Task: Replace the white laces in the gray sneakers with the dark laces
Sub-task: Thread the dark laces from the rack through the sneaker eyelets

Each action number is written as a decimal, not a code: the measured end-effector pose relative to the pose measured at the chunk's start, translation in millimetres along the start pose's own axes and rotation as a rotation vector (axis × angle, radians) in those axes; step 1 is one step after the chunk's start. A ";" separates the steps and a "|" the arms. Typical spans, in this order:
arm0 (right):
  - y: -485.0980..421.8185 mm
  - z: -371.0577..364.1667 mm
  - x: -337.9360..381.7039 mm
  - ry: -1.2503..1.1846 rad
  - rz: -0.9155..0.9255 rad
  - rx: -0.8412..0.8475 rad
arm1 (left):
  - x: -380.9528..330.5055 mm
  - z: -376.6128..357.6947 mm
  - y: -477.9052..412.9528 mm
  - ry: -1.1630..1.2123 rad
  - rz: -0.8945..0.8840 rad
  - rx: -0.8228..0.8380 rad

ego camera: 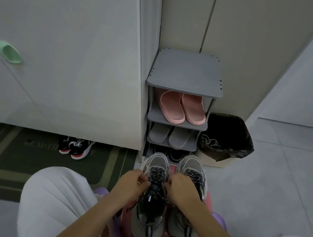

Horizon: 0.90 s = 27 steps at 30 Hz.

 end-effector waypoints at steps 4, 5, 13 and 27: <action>-1.6 -0.9 -0.3 -0.054 0.013 0.011 | -2.0 -2.3 -2.3 -0.025 0.004 0.035; -1.8 -1.0 -0.1 -0.058 0.021 0.011 | -2.5 -2.2 -3.6 -0.047 0.003 0.040; -1.7 -3.1 -2.1 -0.049 0.072 0.033 | -10.6 1.5 -11.6 -0.133 -0.002 0.131; -13.2 -1.6 0.8 0.050 0.071 0.046 | 7.4 -3.9 -18.8 -0.051 0.013 0.083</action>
Point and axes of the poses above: each hand's wrist, its own y-axis away from the middle knuckle, its own z-axis out of the back of the hand, x = y × z, the point moved 6 cm from there along -y, towards the middle knuckle, and after that the axes turned 2 degrees about x, right-handed, at the moved point
